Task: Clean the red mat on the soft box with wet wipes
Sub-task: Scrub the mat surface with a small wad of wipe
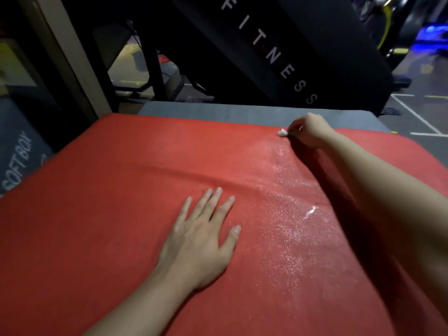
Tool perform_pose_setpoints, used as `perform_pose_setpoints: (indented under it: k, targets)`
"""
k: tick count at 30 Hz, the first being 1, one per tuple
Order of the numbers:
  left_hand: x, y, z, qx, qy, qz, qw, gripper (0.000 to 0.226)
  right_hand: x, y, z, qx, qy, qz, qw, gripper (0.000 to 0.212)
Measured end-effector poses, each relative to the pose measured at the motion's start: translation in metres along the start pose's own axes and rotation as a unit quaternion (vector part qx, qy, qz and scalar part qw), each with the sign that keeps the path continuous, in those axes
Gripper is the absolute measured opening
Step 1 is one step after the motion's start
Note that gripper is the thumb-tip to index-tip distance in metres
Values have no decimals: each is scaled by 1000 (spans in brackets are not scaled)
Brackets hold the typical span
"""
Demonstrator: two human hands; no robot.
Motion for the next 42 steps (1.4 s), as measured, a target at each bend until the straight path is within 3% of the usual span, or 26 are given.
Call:
perform_pose_setpoints:
  k: [3,5,10,12,15,19,23,29,31,34,39,42]
  targets:
    - [1,0,-1,1,4,5,1000,71,17,-30,0,28,23,121,992,11]
    - [1,0,-1,2,5,8,1000,71,22,-37,1,44,7,158,986,8]
    - [3,0,-2,5,2,10,1000,73,5,-23,5,32,-15,-28,999,8]
    - [3,0,-1,5,2,7,1000,73,-4,-21,3,1,-11,-48,999,12]
    - [1,1,0,5,-4,6,1000,74,-1,-40,7,4,-13,-11,1000,14]
    - [0,2,-1,6,-6,3,1000,78,13,-103,25,122,-47,75,989,11]
    - [-1,3,0,6,-9,0,1000,76,19,-153,38,136,11,165,977,18]
    - [-1,4,1,6,-13,7,1000,78,5,-128,35,104,-29,-1,994,12]
    - [0,5,1,6,-15,11,1000,79,0,-136,40,76,-10,-22,997,11]
    - [0,6,0,6,-17,13,1000,75,-2,-174,57,98,-3,-12,995,10]
    - [0,7,2,2,-15,21,1000,64,10,-268,79,162,31,100,981,7]
    - [-1,6,3,-2,-7,17,1000,64,7,-278,77,164,9,64,984,5]
Point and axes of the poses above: each hand's wrist, its own y-axis towards the middle knuckle, its own x-axis out of the back of the hand, z = x × y, the point moved 2 cm from there along y, towards the middle knuckle, and after that the axes turned 1 degree about y, right-handed, at the moved point
